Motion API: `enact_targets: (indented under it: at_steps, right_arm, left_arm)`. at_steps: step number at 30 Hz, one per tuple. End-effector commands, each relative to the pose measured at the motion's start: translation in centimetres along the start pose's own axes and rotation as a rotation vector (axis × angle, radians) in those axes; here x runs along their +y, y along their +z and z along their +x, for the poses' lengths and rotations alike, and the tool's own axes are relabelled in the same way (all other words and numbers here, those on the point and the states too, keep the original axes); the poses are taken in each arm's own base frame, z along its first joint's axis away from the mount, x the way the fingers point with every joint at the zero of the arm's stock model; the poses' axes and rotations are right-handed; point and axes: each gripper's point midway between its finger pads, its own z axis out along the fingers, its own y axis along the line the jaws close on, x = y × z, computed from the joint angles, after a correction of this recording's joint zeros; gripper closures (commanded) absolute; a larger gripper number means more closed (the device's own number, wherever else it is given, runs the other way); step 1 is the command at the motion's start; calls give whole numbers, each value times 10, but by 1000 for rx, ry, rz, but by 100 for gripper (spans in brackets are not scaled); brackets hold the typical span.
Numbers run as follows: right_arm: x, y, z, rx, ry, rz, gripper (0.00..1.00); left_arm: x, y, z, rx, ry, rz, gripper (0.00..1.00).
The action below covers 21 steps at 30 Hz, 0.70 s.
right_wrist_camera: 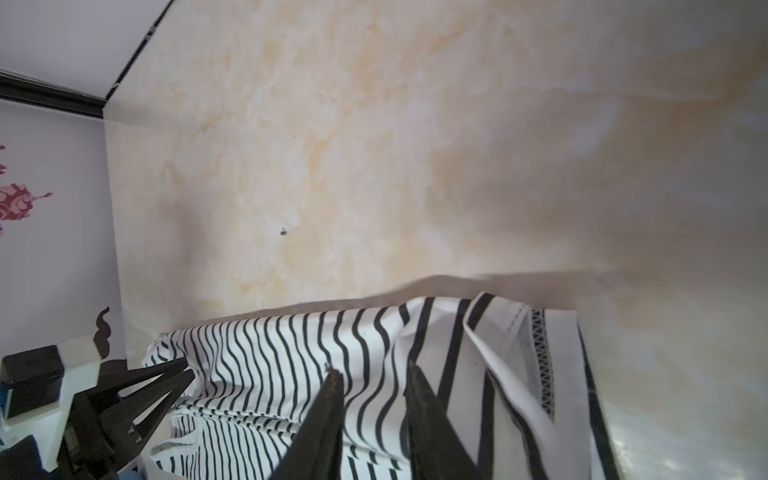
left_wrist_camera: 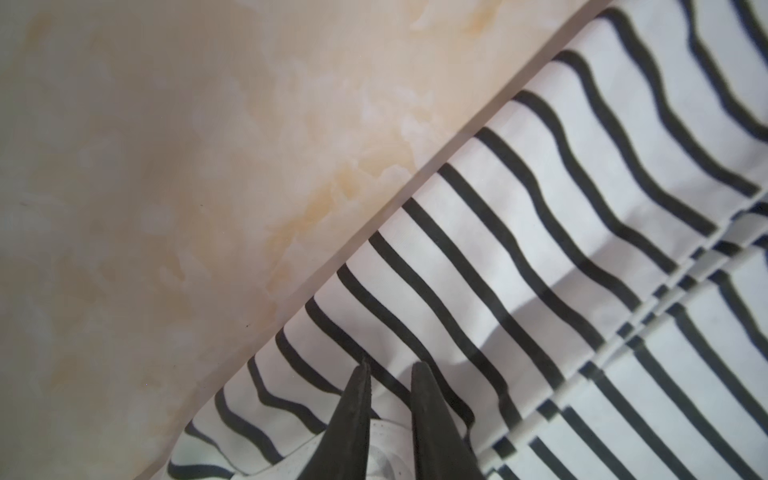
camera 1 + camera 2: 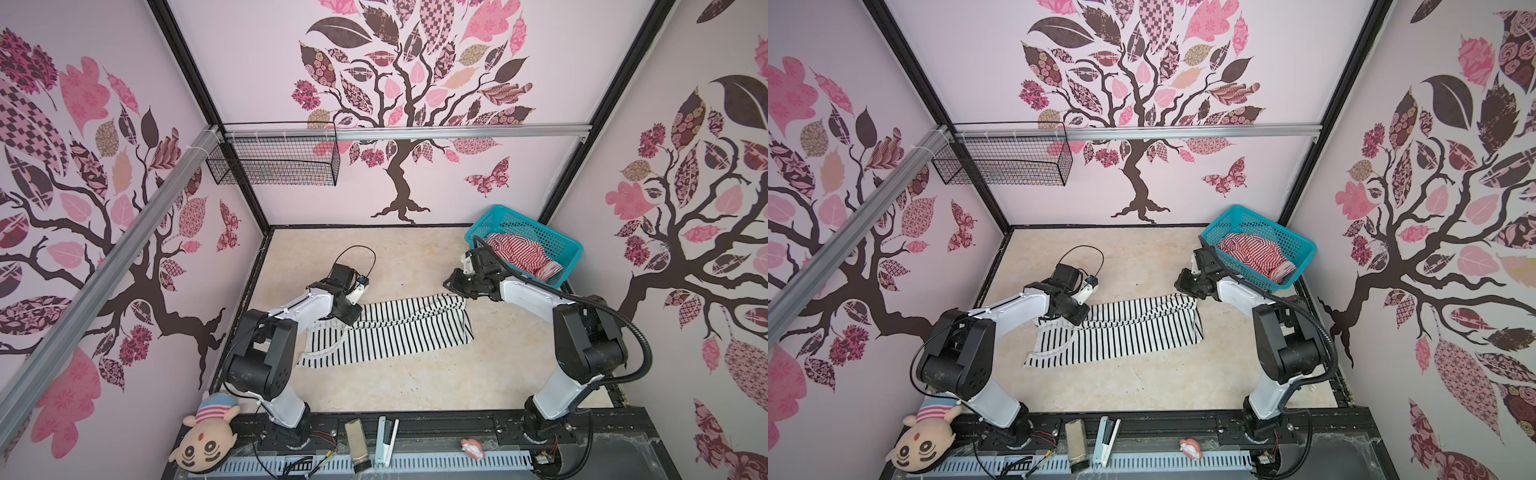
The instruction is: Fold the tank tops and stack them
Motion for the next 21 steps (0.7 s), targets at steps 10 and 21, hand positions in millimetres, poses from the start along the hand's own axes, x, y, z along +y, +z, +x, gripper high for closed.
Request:
enact_targets:
  at_steps: [10, 21]
  right_arm:
    - [-58, -4, 71, 86, 43, 120, 71]
    - [-93, -12, 82, 71, 38, 276, 71]
  left_arm:
    - [2, 9, 47, 107, 72, -70, 79]
    - [58, -11, 49, 141, -13, -206, 81]
